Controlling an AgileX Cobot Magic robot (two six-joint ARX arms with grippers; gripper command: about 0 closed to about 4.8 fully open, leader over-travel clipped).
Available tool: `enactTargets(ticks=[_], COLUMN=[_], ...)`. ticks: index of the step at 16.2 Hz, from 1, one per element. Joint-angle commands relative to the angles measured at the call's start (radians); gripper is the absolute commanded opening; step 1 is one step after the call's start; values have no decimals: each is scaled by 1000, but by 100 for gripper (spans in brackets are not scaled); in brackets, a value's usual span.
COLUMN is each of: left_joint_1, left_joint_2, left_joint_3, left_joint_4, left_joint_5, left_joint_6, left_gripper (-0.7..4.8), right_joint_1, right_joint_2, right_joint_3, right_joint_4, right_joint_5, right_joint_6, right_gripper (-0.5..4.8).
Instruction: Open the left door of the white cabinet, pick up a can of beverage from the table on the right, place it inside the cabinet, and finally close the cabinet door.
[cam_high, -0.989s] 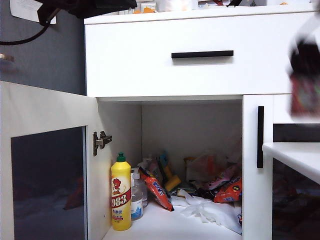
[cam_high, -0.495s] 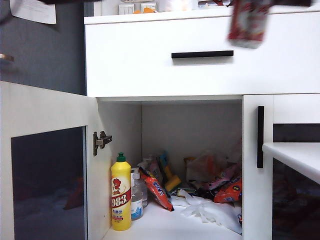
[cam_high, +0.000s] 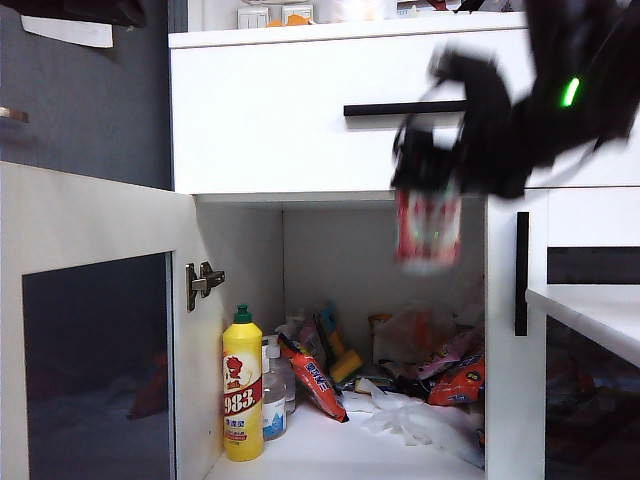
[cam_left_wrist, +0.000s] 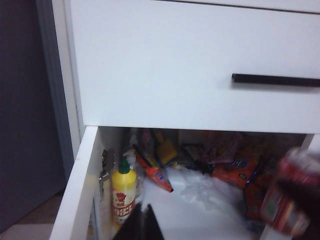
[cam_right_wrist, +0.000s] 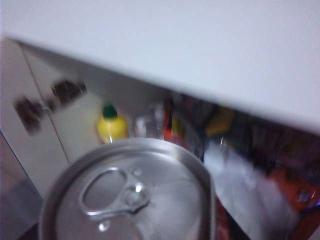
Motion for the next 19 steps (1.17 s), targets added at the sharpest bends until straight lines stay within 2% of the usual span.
enactTargets(ticks=[1, 4, 7, 11, 16, 19], left_joint_1=[-1, -1, -1, -1, -1, -1], left_joint_2=[-2, -2, -2, -2, -2, -2], left_joint_3=[2, 2, 2, 2, 2, 2], left_joint_4=[-10, -22, -22, -49, -74, -74], left_joint_5=[-3, -3, -3, -3, -3, -3], left_joint_6=[-1, 0, 0, -1, -1, -1], left_gripper=[-6, -6, -6, -6, -6, -6], right_joint_1=[0, 0, -1, -1, -11, -55], right_joint_2=[115, 234, 316, 422, 502, 565], right_joint_3=[8, 47, 176, 390, 425, 475], right_joint_4=[121, 152, 139, -48, -54, -54], right_joint_5=[-3, -3, -3, -3, 1, -16], right_joint_6=[0, 0, -11, -11, -11, -11], right_gripper=[242, 242, 242, 242, 242, 242])
